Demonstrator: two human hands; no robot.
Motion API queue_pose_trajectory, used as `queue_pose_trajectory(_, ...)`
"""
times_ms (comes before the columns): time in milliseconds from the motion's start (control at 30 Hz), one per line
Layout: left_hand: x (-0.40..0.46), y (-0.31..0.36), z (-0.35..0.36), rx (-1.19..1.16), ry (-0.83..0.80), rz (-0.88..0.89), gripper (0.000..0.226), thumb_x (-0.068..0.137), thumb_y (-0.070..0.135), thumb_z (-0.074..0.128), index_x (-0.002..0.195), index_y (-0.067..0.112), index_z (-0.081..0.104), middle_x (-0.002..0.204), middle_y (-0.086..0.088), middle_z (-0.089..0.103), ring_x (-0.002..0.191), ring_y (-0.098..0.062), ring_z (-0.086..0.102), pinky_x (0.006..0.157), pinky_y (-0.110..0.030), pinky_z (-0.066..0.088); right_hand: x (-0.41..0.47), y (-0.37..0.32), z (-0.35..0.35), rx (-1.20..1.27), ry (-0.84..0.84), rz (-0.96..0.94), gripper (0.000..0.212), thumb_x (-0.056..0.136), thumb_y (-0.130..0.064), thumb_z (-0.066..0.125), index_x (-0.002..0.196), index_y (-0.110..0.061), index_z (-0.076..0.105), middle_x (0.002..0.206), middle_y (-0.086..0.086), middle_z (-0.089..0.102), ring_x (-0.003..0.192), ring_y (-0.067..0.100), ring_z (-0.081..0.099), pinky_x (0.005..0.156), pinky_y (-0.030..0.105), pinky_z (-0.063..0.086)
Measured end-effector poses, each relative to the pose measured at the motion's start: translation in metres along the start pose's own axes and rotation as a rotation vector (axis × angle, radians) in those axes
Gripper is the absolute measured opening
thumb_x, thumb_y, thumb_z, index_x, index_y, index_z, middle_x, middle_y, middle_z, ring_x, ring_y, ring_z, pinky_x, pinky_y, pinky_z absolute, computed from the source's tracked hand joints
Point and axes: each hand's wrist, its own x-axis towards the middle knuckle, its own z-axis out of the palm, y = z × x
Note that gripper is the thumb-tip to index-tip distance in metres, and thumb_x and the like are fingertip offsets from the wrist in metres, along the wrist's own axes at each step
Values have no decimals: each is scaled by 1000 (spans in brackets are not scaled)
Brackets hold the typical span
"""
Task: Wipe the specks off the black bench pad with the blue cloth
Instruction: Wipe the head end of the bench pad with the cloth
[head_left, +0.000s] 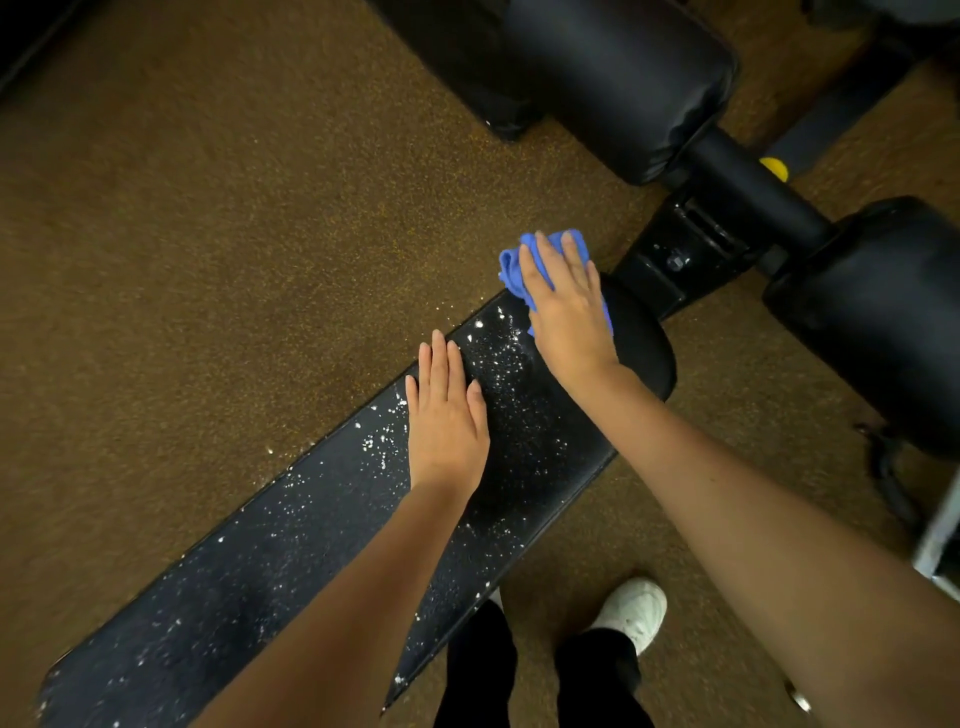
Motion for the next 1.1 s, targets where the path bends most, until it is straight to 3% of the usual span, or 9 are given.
queue_pose_trajectory(133, 0, -1, 0, -9, -13, 1, 54, 99, 33, 10, 147, 9, 4, 156, -1, -7, 142, -13, -12, 115, -32, -9, -14, 20, -2, -56, -43, -246, 90, 59, 1, 79, 139, -4, 39, 147, 15, 35, 138, 38, 24, 109, 51, 26)
queue_pose_trajectory(333, -1, -3, 2, 26, 4, 25, 71, 88, 47, -6, 147, 10, 4, 156, -1, -7, 142, -13, -12, 115, -32, -9, 11, 7, -2, -38, -3, 29, 75, 80, -3, 66, 145, -8, 28, 152, 11, 26, 142, 36, 14, 112, 49, 17)
queue_pose_trajectory(500, -1, 0, -1, 0, -5, 7, 62, 95, 44, 4, 147, 9, 5, 156, -2, -6, 142, -13, -12, 116, -33, -8, -8, 20, -8, -48, -91, -325, 83, 65, 5, 73, 140, -3, 37, 148, 15, 34, 139, 39, 23, 110, 51, 22)
queue_pose_trajectory(600, -1, 0, -3, -4, -23, 9, 53, 101, 32, 14, 147, 9, 5, 156, -1, -7, 142, -13, -13, 116, -33, -8, 0, 30, -12, -66, -33, -175, 85, 63, 5, 75, 139, -2, 38, 147, 16, 36, 137, 41, 25, 108, 54, 27)
queue_pose_trajectory(700, -1, -2, -1, 8, -12, 21, 58, 98, 39, 6, 147, 10, 4, 156, -1, -7, 142, -13, -13, 116, -33, -8, 5, 14, -6, -45, 1, 38, 78, 74, 1, 70, 142, -5, 34, 149, 15, 32, 140, 40, 19, 110, 52, 22)
queue_pose_trajectory(767, -1, -1, 1, 8, 2, 17, 65, 92, 44, -1, 147, 10, 4, 156, -1, -7, 142, -13, -12, 115, -32, -9, -3, 7, 0, -11, -4, -5, 76, 75, 3, 68, 143, -6, 33, 150, 14, 30, 141, 39, 17, 111, 51, 19)
queue_pose_trajectory(900, -1, 2, -1, -1, -4, -2, 53, 101, 31, 15, 147, 9, 5, 157, -3, -5, 143, -15, -11, 115, -33, -9, -19, 26, -11, -50, -96, -254, 87, 65, 4, 75, 142, -4, 34, 150, 14, 30, 140, 38, 18, 111, 52, 21)
queue_pose_trajectory(967, -1, 1, -3, -15, -17, 3, 52, 101, 29, 16, 147, 9, 5, 157, -3, -6, 143, -15, -12, 115, -33, -8, -18, 37, -15, -56, -18, -138, 90, 60, 5, 78, 140, -1, 37, 147, 18, 34, 137, 42, 24, 107, 55, 29)
queue_pose_trajectory(1100, -2, -1, -4, -19, -22, 19, 52, 101, 30, 15, 147, 10, 4, 156, -1, -7, 142, -14, -12, 116, -32, -8, -29, 26, -10, -28, 56, 75, 84, 70, 3, 72, 143, -5, 32, 150, 15, 29, 140, 40, 17, 110, 52, 21)
